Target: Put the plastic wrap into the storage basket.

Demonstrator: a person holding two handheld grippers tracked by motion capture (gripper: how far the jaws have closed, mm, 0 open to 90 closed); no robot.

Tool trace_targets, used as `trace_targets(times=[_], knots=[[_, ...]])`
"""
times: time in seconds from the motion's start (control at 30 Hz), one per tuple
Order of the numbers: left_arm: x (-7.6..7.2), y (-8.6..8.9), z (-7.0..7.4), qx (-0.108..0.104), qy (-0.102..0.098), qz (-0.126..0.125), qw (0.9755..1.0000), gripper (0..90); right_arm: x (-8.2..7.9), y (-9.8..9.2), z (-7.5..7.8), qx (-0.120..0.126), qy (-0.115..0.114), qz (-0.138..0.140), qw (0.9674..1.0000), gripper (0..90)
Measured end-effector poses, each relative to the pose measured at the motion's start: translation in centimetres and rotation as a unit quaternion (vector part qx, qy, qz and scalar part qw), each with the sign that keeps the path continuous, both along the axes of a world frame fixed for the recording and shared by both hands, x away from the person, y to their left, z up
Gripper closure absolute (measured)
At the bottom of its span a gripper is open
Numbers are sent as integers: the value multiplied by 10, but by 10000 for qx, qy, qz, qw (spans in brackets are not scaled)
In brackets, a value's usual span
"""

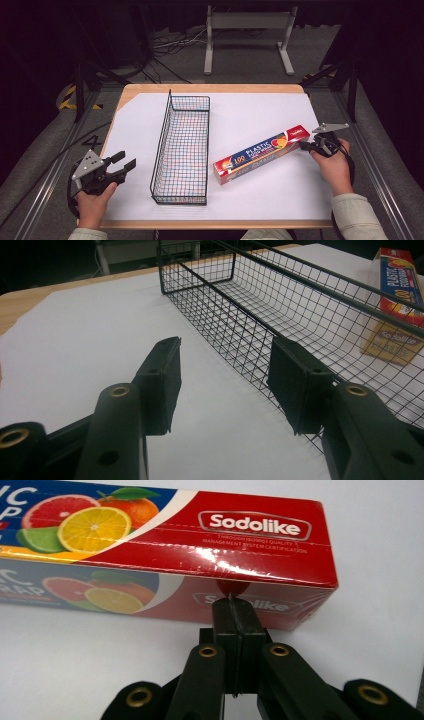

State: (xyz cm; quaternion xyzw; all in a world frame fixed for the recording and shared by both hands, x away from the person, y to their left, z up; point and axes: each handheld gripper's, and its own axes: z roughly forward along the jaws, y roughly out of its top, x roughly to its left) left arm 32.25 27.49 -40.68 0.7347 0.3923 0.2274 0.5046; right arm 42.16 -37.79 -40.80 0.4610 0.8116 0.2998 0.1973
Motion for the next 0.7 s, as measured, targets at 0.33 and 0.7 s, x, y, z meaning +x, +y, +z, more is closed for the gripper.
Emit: trace_targets(times=[0.33, 0.7], knots=[[-2, 2, -1, 25, 10, 49, 10000, 475, 34, 13, 1, -162, 20, -29, 9999, 900], [-3, 4, -2, -6, 38, 64, 10000, 475, 41, 25, 7, -162, 51, -74, 9998, 900]])
